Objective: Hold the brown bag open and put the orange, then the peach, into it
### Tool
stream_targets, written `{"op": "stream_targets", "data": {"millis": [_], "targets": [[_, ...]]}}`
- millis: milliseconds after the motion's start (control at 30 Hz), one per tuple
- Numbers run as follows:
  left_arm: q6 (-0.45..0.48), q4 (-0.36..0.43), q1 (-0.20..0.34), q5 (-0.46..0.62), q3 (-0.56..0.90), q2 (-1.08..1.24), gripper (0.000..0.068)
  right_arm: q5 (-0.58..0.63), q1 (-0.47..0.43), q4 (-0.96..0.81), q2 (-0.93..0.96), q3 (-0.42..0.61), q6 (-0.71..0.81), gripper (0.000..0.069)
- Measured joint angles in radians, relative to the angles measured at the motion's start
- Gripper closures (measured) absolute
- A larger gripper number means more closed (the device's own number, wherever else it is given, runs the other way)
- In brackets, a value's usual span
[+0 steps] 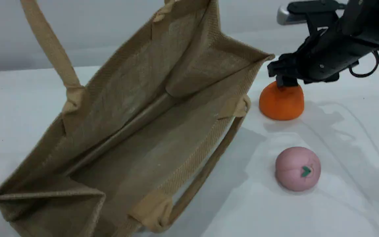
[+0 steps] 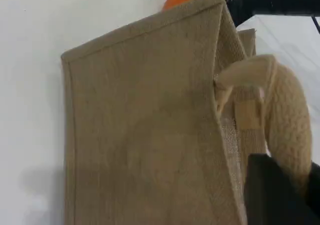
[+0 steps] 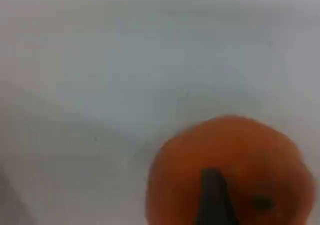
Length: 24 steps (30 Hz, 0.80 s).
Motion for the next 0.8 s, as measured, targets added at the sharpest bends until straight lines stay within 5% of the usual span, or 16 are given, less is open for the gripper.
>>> {"op": "stream_targets", "data": {"millis": [533,600,733,800], "targets": [[-0.021,0.000,0.000,-0.001,0.000,0.000,0.0597,-0.096,0.000,0.000,0.094,0.000,0.000,0.0308],[-0.021,0.000,0.000,-0.001,0.000,0.000,0.0598,-0.103,0.000,0.000,0.094,0.000,0.000,0.0369],[-0.021,0.000,0.000,-0.001,0.000,0.000,0.0598,-0.098,0.000,0.000,0.085,0.000,0.000,0.0604],[-0.021,0.000,0.000,-0.001,0.000,0.000,0.0598,-0.074,-0.005,0.000,0.063,0.000,-0.022,0.0649]]}}
